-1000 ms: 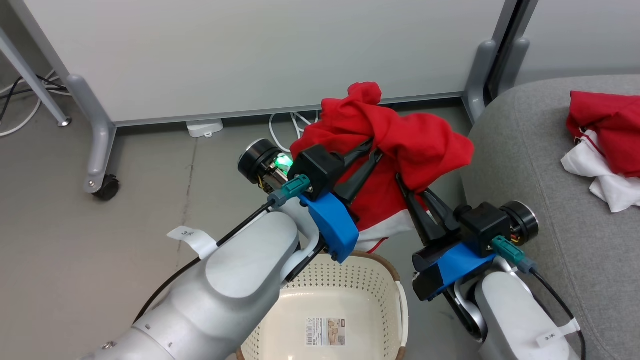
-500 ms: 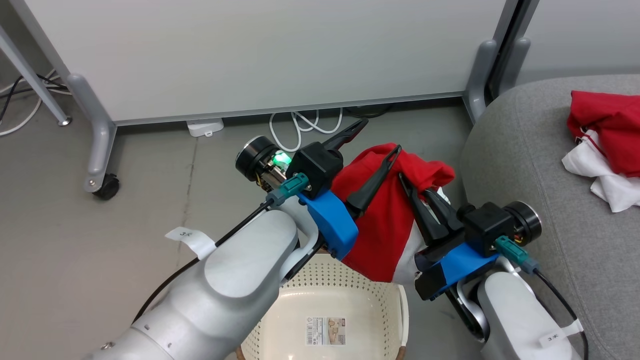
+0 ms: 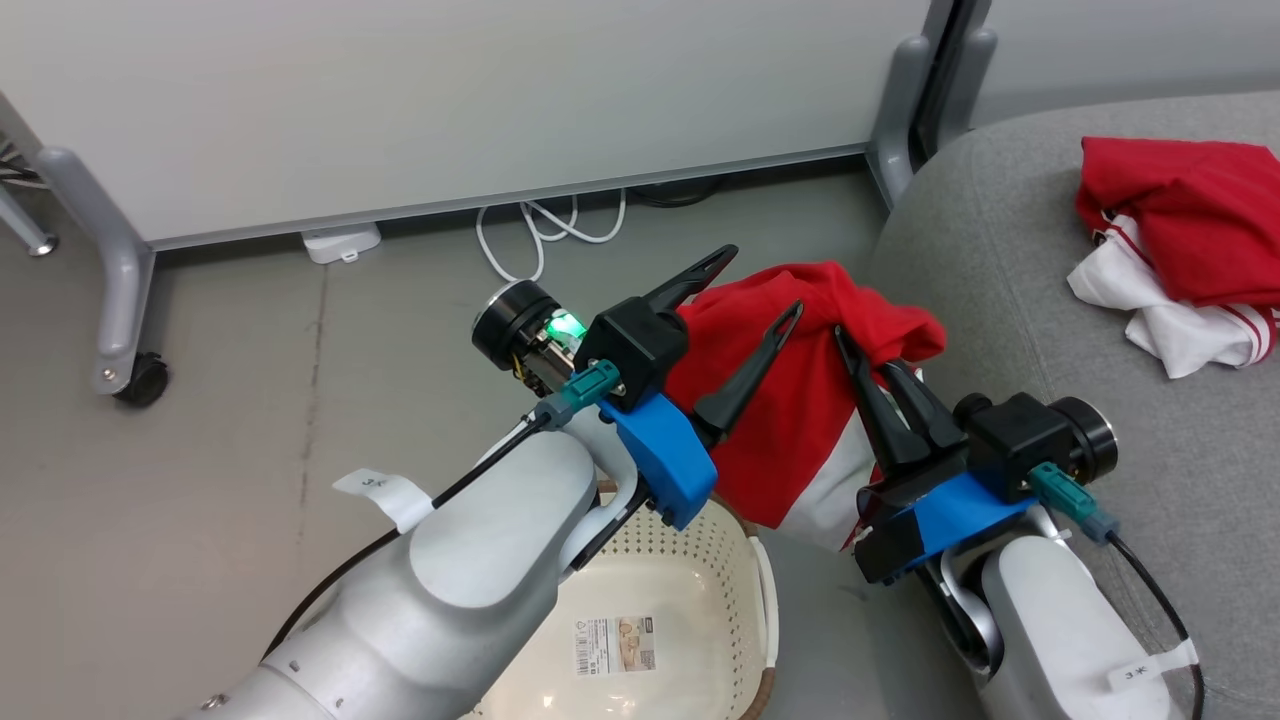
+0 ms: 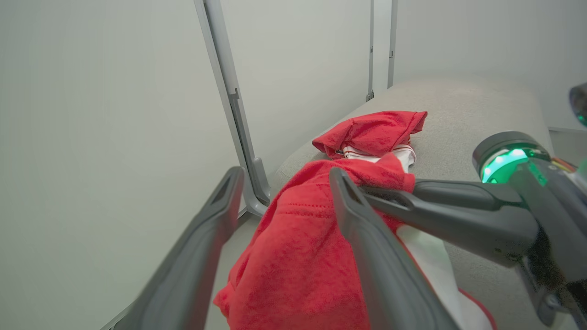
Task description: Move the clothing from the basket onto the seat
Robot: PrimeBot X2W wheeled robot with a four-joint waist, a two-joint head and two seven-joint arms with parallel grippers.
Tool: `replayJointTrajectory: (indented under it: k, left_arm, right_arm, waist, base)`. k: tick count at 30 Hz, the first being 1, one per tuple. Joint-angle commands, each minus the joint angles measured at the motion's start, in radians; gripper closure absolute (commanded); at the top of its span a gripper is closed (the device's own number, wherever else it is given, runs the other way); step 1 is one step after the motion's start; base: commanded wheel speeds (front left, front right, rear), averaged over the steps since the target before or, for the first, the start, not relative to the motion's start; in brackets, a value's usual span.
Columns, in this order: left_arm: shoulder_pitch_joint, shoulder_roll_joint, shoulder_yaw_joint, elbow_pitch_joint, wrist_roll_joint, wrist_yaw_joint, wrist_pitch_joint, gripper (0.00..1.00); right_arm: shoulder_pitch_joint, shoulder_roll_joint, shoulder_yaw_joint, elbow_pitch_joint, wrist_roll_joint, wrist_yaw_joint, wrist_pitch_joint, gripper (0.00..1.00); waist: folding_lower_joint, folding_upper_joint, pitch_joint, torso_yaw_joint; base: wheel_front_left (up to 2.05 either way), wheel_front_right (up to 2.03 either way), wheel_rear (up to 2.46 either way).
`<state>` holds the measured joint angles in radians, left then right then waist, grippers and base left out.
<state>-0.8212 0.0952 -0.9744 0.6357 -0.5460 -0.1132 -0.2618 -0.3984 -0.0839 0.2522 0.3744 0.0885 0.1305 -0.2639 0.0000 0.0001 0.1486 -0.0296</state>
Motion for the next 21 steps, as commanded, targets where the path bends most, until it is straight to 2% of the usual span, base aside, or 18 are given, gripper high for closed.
replayJointTrajectory:
  k: [1,21]
  left_arm:
    - [0.008,0.005,0.002,-0.003,0.007,0.003,-0.005,0.00]
    - [0.046,0.011,0.011,-0.055,0.063,0.009,-0.005,0.00]
  right_arm:
    - [0.012,-0.003,-0.012,-0.012,-0.007,0.000,-0.001,1.00]
    - [0.098,-0.017,-0.158,-0.132,-0.012,0.000,-0.001,1.00]
  waist:
    - [0.0000,-0.0001,0.016,-0.023]
    - [0.0000,-0.0001,0.058,-0.172]
  base:
    - [0.00,0.00,0.00]
    - [0.00,0.00,0.00]
